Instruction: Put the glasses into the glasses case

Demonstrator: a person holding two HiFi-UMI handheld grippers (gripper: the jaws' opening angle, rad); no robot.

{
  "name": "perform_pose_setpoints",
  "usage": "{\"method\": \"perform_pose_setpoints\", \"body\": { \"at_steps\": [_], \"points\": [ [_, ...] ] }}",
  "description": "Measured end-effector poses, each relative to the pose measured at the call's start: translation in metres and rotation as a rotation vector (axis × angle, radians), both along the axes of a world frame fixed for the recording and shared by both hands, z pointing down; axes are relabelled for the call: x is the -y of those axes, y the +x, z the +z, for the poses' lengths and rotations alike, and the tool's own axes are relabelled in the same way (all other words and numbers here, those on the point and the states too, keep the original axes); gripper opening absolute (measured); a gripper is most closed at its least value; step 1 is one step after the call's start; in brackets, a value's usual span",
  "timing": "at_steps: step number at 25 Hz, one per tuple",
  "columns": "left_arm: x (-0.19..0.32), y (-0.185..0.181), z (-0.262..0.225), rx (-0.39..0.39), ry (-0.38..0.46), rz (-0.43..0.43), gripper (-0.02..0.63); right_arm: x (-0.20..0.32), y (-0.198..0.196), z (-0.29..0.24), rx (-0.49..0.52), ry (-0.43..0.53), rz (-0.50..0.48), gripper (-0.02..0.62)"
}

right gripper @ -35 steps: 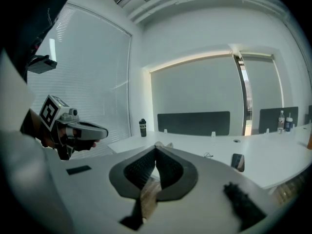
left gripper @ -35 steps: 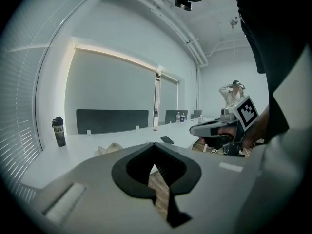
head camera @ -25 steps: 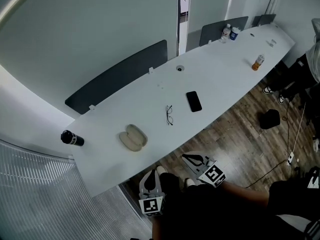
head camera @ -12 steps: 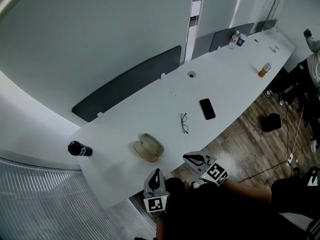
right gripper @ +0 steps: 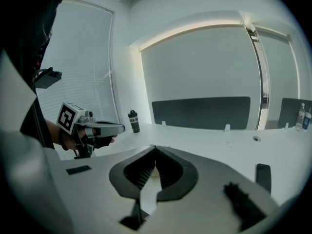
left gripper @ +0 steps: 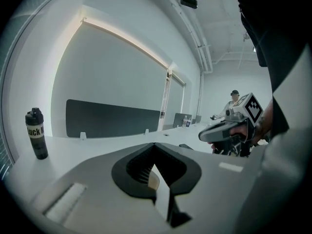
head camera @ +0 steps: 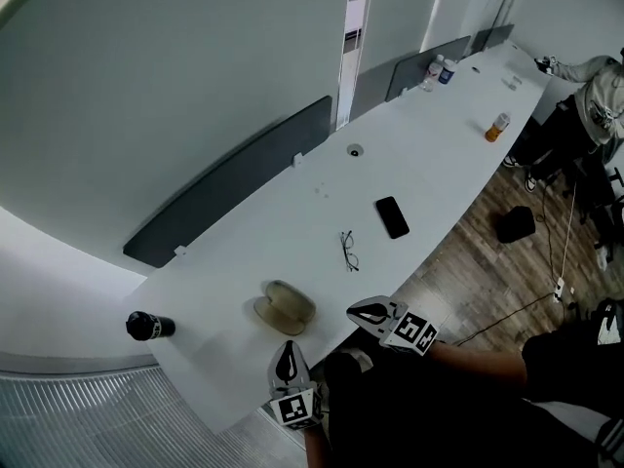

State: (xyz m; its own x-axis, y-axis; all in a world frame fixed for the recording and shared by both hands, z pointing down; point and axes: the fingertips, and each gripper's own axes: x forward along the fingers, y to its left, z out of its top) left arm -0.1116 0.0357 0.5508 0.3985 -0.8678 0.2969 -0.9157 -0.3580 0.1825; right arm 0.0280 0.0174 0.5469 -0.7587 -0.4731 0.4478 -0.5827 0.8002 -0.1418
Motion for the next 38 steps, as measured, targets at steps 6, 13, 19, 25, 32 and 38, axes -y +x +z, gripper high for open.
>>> {"method": "perform_pose_setpoints", "body": {
  "at_steps": [6,13,19,25,32,38],
  "points": [
    [0.033,0.001,-0.022,0.012,0.046,-0.040,0.008,0.043,0.018,0.015,-0.010,-0.014,0.032,0.008],
    [0.058,0.028,-0.026,0.066,0.054,0.017,0.008,0.091,0.050,0.049,0.009,-0.097,0.135,0.009],
    [0.068,0.022,-0.025,0.087,0.044,-0.001,0.008,0.118,0.063,0.086,-0.041,-0.170,0.180,0.012],
    [0.070,0.017,-0.026,0.077,0.035,-0.026,0.008,0.144,0.079,0.140,-0.163,-0.266,0.272,0.143],
    [0.066,0.009,-0.020,0.113,0.014,-0.031,0.008,0.171,0.098,0.178,-0.159,-0.379,0.448,0.190],
    [0.067,0.001,-0.018,0.129,-0.004,-0.058,0.008,0.194,0.110,0.200,-0.195,-0.424,0.568,0.190]
  ]
}}
